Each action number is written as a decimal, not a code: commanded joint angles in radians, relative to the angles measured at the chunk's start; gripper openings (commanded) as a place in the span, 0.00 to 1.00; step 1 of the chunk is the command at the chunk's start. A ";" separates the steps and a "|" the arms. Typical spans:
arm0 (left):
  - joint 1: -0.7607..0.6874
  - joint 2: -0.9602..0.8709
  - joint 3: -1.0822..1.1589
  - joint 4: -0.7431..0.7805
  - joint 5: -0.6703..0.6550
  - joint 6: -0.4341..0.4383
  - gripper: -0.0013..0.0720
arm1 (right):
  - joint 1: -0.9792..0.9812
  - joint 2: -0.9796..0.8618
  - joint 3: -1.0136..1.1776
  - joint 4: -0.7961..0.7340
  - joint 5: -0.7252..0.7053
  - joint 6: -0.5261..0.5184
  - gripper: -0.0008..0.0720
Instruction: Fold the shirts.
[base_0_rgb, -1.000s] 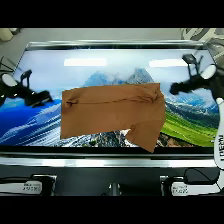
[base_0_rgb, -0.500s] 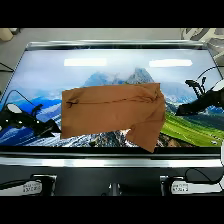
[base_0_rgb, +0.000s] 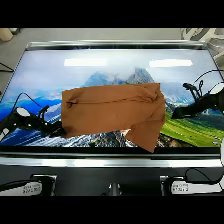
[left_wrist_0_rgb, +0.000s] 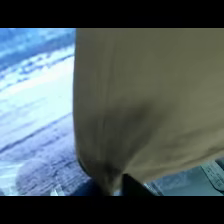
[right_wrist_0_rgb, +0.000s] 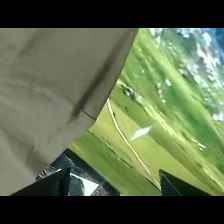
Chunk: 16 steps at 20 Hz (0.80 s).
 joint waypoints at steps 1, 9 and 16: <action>-0.021 0.001 -0.002 -0.006 0.033 0.003 0.05 | 0.043 0.000 -0.074 0.021 -0.097 -0.013 0.81; -0.021 0.038 0.003 -0.005 0.020 0.010 0.05 | 0.103 -0.113 -0.095 0.127 -0.152 -0.009 0.66; -0.019 0.097 0.082 -0.001 0.024 0.010 0.05 | 0.102 -0.073 -0.016 0.160 -0.124 -0.087 0.03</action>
